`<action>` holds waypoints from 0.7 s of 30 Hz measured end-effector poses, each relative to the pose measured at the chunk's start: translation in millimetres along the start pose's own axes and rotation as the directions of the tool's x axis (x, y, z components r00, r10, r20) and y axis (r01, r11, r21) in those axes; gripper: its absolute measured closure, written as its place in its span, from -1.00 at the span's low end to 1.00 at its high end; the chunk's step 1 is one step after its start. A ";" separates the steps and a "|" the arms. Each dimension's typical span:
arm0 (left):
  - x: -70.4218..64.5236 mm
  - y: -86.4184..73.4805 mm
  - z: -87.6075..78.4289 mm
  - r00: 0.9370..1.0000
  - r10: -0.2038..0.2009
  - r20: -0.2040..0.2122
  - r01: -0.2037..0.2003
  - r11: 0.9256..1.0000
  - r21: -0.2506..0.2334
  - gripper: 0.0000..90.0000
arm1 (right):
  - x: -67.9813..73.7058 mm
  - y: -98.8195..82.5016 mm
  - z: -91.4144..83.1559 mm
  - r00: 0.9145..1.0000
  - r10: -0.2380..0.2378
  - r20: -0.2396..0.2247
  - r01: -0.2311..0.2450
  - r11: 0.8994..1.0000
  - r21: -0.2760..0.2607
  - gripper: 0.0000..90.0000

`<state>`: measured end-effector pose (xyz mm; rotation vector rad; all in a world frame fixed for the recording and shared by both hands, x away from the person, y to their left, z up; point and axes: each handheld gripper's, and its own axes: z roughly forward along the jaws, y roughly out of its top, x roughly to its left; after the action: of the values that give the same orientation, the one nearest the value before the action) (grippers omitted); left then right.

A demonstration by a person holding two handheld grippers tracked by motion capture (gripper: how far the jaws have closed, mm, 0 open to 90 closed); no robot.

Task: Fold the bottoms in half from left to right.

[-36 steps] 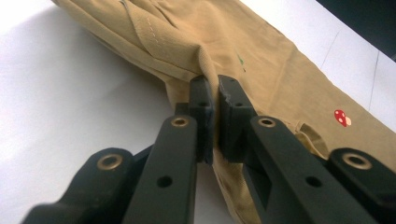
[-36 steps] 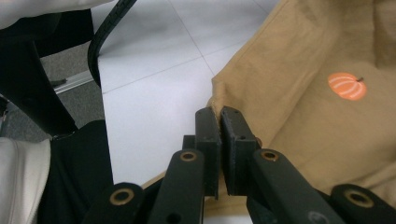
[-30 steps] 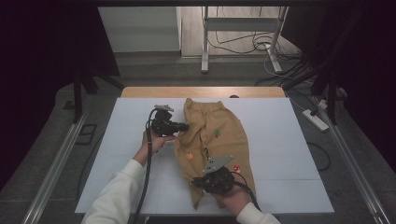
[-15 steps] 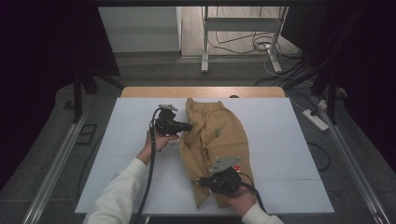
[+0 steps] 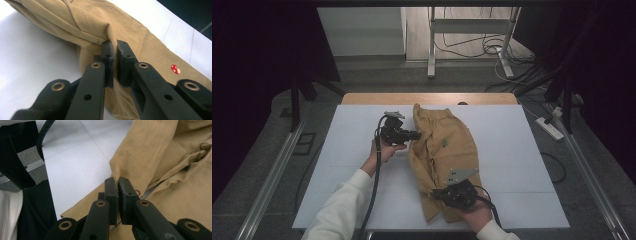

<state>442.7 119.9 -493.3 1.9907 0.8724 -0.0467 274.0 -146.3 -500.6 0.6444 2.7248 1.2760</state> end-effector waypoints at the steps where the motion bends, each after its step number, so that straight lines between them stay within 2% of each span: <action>1: -0.5 0.4 0.3 1.000 0.000 0.001 0.000 1.000 -0.003 0.86 | -0.1 -0.4 -0.5 1.000 0.001 0.003 -0.001 1.000 0.001 0.90; 12: -4.8 5.1 3.7 1.000 0.013 0.005 -0.013 1.000 -0.004 0.86 | -0.8 -3.3 -5.7 1.000 0.004 0.010 -0.004 1.000 -0.001 0.90; 21: -8.8 11.2 10.3 1.000 0.024 0.003 -0.024 1.000 0.002 0.86 | -3.8 -5.4 -16.2 1.000 0.015 0.023 -0.014 1.000 -0.017 0.90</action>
<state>445.9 103.6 -487.6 2.0027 0.8464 -0.0369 271.9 -162.5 -494.4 0.6747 2.6929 1.2844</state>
